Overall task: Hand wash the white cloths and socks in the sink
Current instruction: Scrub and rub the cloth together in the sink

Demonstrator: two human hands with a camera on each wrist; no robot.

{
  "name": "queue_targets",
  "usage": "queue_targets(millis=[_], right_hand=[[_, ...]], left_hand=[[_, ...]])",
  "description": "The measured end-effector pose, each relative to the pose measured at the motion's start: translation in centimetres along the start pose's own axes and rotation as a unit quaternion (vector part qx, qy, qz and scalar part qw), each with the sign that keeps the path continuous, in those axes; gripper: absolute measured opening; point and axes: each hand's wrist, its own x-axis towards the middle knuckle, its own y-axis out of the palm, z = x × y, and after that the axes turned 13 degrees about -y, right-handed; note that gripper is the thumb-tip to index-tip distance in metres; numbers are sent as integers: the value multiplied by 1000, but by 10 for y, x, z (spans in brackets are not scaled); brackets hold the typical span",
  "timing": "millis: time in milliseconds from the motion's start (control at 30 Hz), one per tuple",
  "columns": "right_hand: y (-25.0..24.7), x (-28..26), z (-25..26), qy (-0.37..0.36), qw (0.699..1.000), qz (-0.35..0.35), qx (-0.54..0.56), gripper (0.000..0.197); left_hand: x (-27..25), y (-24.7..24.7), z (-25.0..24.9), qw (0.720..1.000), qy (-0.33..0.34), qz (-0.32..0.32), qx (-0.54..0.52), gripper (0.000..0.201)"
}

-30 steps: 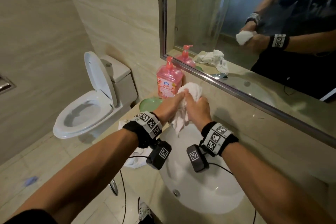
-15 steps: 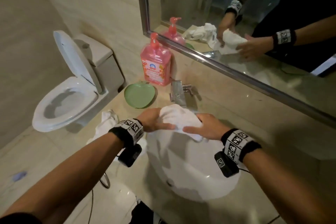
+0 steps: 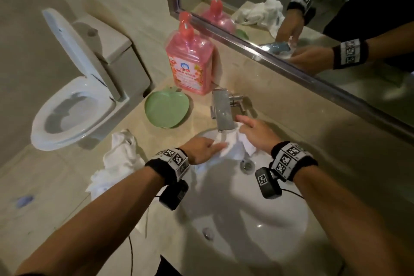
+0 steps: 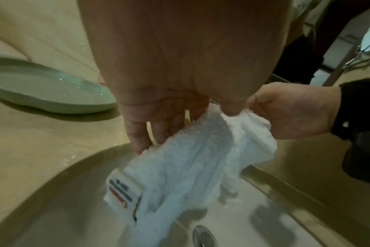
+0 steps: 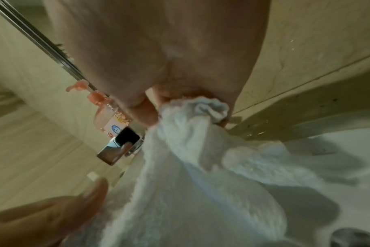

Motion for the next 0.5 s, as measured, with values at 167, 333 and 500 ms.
queue_targets(millis=[167,333,500], right_hand=[[10,10,-2,1,999,-39,25,48],[14,11,-8,-14,996,-74,46,50],[7,11,-13,-2,995,-88,50,51]], left_hand=[[10,-1,-4,999,-1,6,-43,59],[20,0,-8,999,16,-9,-49,41],[24,-1,-12,992,47,-26,-116,44]])
